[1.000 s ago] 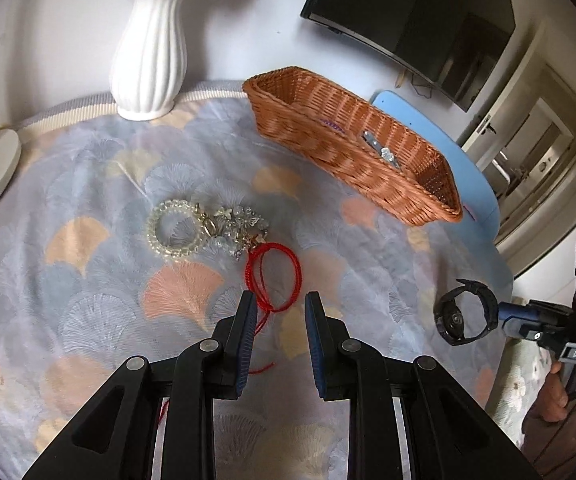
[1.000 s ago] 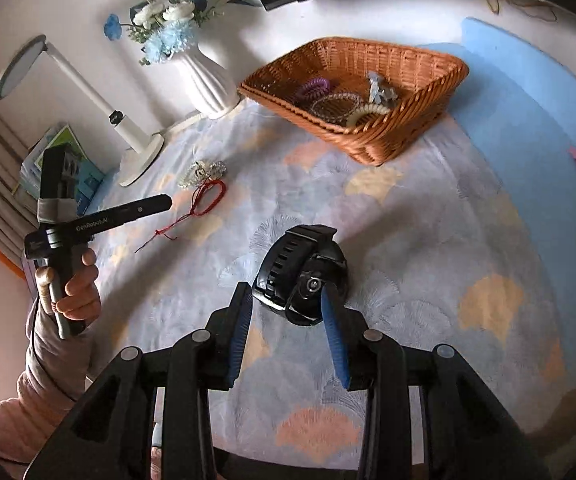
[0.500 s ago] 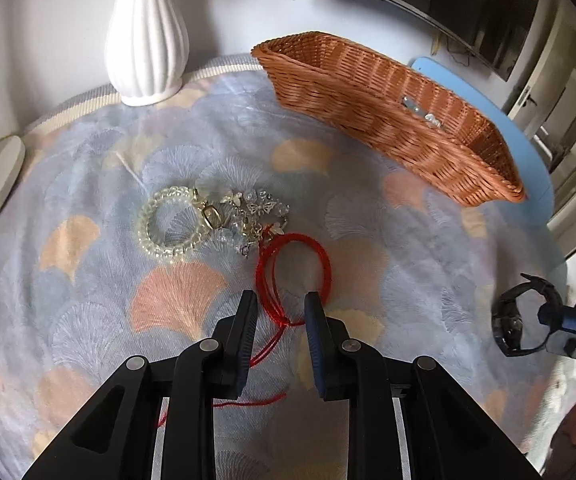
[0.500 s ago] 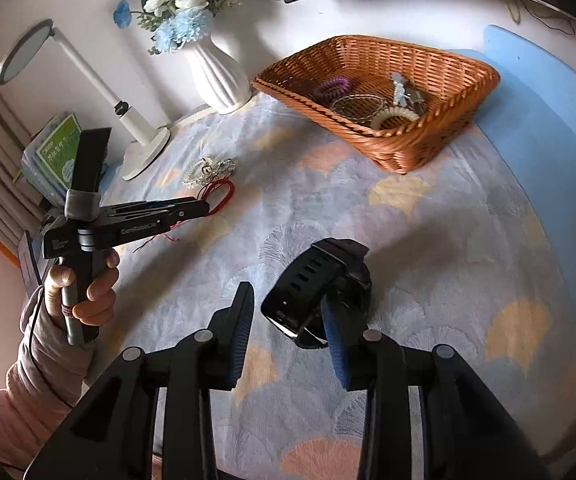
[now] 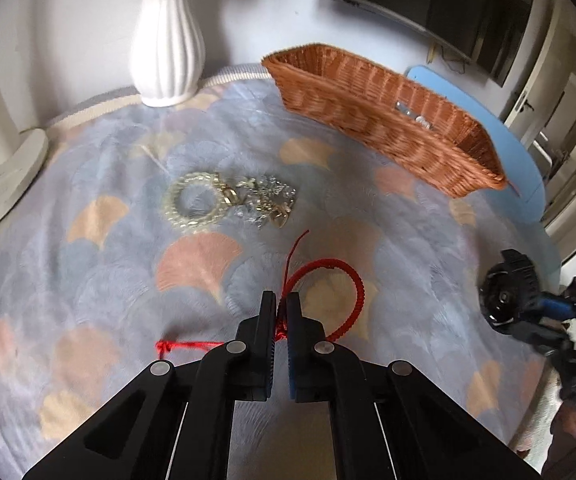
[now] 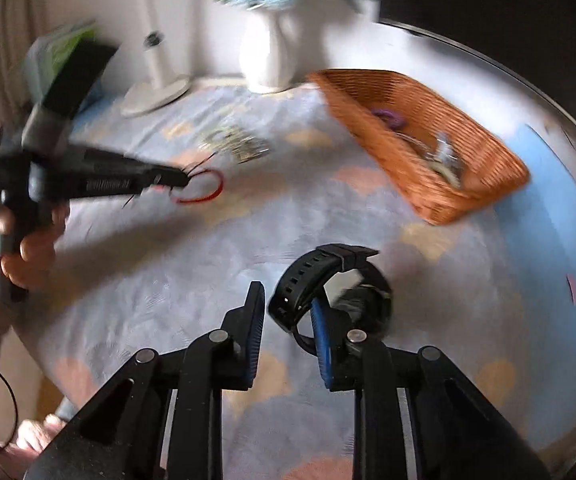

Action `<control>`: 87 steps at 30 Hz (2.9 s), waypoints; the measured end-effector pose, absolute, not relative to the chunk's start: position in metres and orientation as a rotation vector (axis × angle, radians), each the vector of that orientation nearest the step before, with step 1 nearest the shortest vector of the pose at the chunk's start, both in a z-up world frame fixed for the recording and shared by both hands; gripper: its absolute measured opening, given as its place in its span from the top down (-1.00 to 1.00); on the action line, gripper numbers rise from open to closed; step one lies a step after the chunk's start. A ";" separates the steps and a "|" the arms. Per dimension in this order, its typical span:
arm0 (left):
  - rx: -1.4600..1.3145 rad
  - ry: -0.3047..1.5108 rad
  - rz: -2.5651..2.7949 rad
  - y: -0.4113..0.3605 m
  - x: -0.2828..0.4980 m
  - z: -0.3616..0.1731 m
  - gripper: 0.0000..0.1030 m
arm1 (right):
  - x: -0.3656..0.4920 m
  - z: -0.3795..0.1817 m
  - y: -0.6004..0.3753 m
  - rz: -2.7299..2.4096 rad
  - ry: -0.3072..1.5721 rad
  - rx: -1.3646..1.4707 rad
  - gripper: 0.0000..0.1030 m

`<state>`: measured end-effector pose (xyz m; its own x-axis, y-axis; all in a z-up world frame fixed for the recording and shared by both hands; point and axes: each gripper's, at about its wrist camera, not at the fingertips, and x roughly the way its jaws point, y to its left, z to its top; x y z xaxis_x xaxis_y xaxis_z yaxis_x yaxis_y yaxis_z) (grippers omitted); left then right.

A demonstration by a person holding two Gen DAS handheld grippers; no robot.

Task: Organize jewelry
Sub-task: 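Grasp the red string bracelet with the left tool while the right tool holds the watch, then carry the red bracelet into the basket with the left tool while the right tool drops the watch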

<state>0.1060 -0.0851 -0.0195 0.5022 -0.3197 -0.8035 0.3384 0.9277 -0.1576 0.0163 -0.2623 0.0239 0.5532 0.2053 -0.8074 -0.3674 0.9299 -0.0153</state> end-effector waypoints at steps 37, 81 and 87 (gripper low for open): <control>-0.097 0.978 -0.483 -0.061 0.105 -0.035 0.91 | 0.056 -0.015 -0.318 0.218 1.106 0.534 0.12; 0.057 0.798 -0.530 -0.140 0.145 0.081 0.91 | 0.089 0.083 -0.386 0.171 0.819 0.299 0.71; 0.007 0.798 -0.570 -0.182 0.208 0.100 0.91 | 0.142 0.094 -0.430 0.029 0.737 0.320 0.71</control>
